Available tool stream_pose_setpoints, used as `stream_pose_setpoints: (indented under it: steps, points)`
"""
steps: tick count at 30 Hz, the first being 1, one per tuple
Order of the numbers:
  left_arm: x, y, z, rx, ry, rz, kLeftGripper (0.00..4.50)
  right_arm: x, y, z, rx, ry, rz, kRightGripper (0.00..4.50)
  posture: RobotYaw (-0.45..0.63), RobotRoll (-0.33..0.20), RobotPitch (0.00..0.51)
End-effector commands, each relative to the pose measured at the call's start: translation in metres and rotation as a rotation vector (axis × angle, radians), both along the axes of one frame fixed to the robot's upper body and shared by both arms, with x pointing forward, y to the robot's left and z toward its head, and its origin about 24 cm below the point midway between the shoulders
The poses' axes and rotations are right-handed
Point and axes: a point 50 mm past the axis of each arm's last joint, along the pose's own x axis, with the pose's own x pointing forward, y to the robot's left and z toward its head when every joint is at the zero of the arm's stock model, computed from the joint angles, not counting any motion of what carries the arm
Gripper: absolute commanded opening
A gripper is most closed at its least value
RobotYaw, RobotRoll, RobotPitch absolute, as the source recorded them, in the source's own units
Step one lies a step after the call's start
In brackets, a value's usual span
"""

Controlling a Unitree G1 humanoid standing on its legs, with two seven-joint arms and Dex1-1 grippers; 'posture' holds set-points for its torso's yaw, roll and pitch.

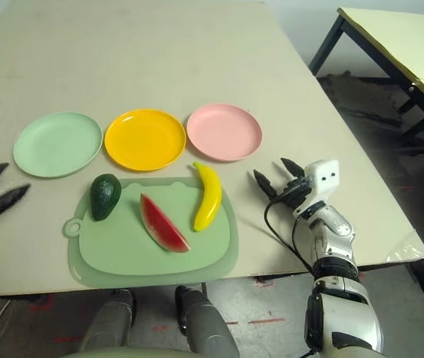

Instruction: Place the fruits into color-matched plates.

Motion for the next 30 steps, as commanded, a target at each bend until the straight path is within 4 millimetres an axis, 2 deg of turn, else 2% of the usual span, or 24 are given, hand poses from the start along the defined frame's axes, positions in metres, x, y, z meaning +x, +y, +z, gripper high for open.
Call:
stream_pose_setpoints:
  steps: [1, 4, 8, 10, 13, 16, 22, 25, 30]
  points:
    - [-0.005, -0.005, 0.007, 0.09, 0.048, -0.112, 4.5, -0.006, -0.004, 0.023, -0.293, -0.001, 0.146, 4.48, 0.0, 0.0, 0.188]
    - [-0.005, -0.006, 0.015, 0.145, 0.045, -0.155, 4.5, -0.006, 0.0, 0.049, -0.486, -0.033, 0.28, 4.48, -0.01, 0.0, 0.186]
    - [-0.006, -0.008, 0.029, 0.188, 0.015, -0.191, 4.5, -0.002, 0.026, 0.093, -0.707, -0.089, 0.563, 4.48, -0.01, 0.0, 0.178]
    - [-0.006, -0.008, 0.032, 0.194, 0.007, -0.196, 4.5, -0.001, 0.035, 0.103, -0.759, -0.096, 0.629, 4.48, 0.0, 0.0, 0.176]
    - [-0.003, -0.009, 0.039, 0.217, -0.026, -0.198, 4.5, 0.006, 0.071, 0.117, -0.945, -0.178, 0.793, 4.48, 0.0, 0.0, 0.175]
    - [-0.001, -0.012, 0.04, 0.22, -0.037, -0.204, 4.5, 0.011, 0.095, 0.118, -1.045, -0.223, 0.905, 4.48, 0.03, 0.0, 0.174]
    - [0.008, -0.015, 0.037, 0.27, -0.055, -0.23, 4.5, 0.025, 0.125, 0.11, -1.134, -0.218, 1.031, 4.48, 0.07, 0.0, 0.178]
    - [0.009, -0.02, 0.039, 0.273, -0.069, -0.252, 4.5, 0.029, 0.13, 0.104, -1.203, -0.175, 1.089, 4.48, 0.09, 0.0, 0.182]
    - [0.005, -0.023, 0.041, 0.264, -0.08, -0.252, 4.5, 0.032, 0.125, 0.093, -1.317, -0.091, 1.137, 4.48, 0.11, 0.0, 0.188]
